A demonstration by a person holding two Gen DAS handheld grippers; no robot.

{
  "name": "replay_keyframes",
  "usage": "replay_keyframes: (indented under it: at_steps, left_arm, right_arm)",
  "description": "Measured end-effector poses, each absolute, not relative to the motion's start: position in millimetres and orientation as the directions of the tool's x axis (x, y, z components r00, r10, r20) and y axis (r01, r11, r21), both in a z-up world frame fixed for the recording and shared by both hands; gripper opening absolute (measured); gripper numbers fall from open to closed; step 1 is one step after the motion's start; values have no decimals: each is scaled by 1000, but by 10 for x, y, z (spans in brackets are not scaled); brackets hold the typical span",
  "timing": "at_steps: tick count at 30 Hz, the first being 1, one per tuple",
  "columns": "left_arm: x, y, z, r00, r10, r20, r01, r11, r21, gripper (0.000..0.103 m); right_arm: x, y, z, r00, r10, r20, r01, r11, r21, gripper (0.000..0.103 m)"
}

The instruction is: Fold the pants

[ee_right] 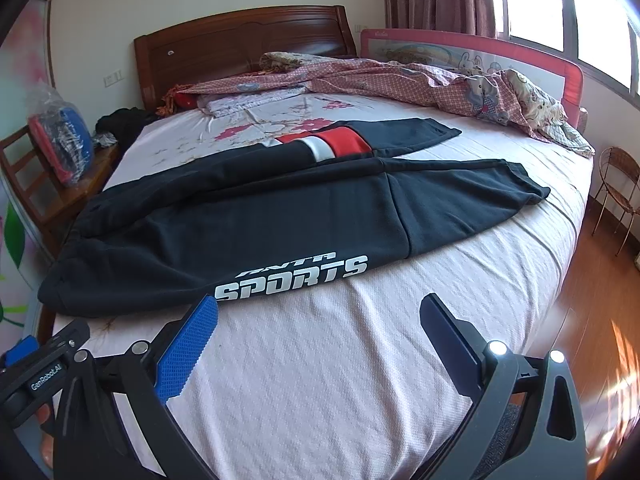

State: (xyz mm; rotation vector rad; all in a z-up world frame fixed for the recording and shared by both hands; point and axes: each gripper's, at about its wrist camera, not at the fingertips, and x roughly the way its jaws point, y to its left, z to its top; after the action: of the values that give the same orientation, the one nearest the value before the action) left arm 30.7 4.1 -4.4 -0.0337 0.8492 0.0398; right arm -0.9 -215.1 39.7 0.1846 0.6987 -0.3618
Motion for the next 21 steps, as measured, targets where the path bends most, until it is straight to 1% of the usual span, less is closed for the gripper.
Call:
replay_keyframes:
  at_steps: [14,19,21]
  left_arm:
    - [311,61,-52,664,18,-747,-51,998,-21,101]
    - [344,91,-66,659,-3,-752,-46,998,-43,101]
    - [378,117,-63,651,-29,-759,-33,997,-67,101]
  right_arm:
    - [-4,-2143,373,707,-258,-659,381,923,47,100]
    - [-14,-2145,364,704,-258,-662,382,923,47,100]
    - [-17,-2137,361,702,-260,-663,383,923,43,100]
